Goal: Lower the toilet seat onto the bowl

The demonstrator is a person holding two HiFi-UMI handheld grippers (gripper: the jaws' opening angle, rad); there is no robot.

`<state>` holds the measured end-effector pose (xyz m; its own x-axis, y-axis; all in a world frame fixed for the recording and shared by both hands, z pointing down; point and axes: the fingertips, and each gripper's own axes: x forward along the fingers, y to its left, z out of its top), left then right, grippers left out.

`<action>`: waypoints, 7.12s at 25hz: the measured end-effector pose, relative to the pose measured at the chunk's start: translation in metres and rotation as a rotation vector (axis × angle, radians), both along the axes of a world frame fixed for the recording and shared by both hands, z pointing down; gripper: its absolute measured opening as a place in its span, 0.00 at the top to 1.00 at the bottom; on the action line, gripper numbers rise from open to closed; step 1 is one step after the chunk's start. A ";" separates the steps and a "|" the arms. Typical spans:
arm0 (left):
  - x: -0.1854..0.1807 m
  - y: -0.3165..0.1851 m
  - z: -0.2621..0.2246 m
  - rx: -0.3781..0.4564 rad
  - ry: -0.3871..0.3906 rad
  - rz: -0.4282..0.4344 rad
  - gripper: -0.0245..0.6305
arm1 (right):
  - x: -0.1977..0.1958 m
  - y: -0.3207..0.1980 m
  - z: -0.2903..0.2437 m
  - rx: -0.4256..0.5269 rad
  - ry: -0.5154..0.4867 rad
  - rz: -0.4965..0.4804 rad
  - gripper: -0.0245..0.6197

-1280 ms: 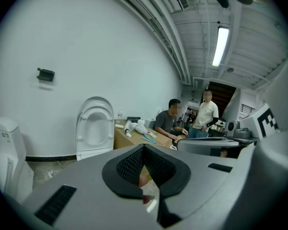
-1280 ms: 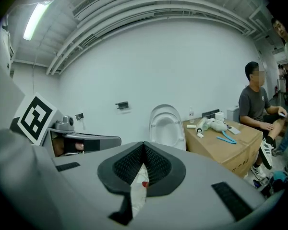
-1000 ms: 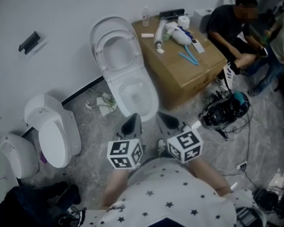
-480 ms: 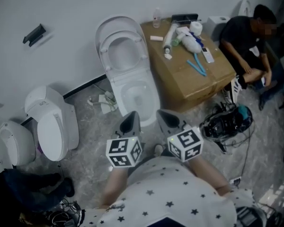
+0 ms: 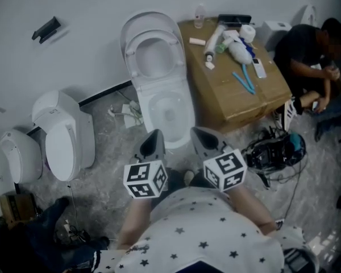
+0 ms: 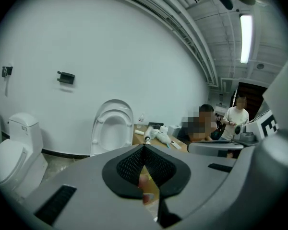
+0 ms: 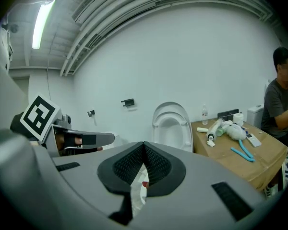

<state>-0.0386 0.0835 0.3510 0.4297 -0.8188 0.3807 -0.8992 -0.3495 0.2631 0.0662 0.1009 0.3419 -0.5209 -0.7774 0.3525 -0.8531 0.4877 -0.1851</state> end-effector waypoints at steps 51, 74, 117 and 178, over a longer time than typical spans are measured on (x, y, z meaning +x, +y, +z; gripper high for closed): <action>-0.067 -0.237 0.014 -0.028 -0.018 -0.016 0.96 | -0.039 -0.230 0.006 0.005 0.037 0.065 0.95; -0.071 -0.325 0.010 0.012 -0.036 -0.031 0.96 | -0.043 -0.328 0.002 0.041 0.071 0.073 0.95; -0.066 -0.482 0.059 -0.035 -0.142 -0.065 0.67 | -0.040 -0.507 0.050 0.012 0.196 -0.055 0.84; -0.067 -0.467 0.079 -0.068 -0.171 -0.069 0.59 | -0.045 -0.491 0.071 -0.028 0.226 -0.071 0.68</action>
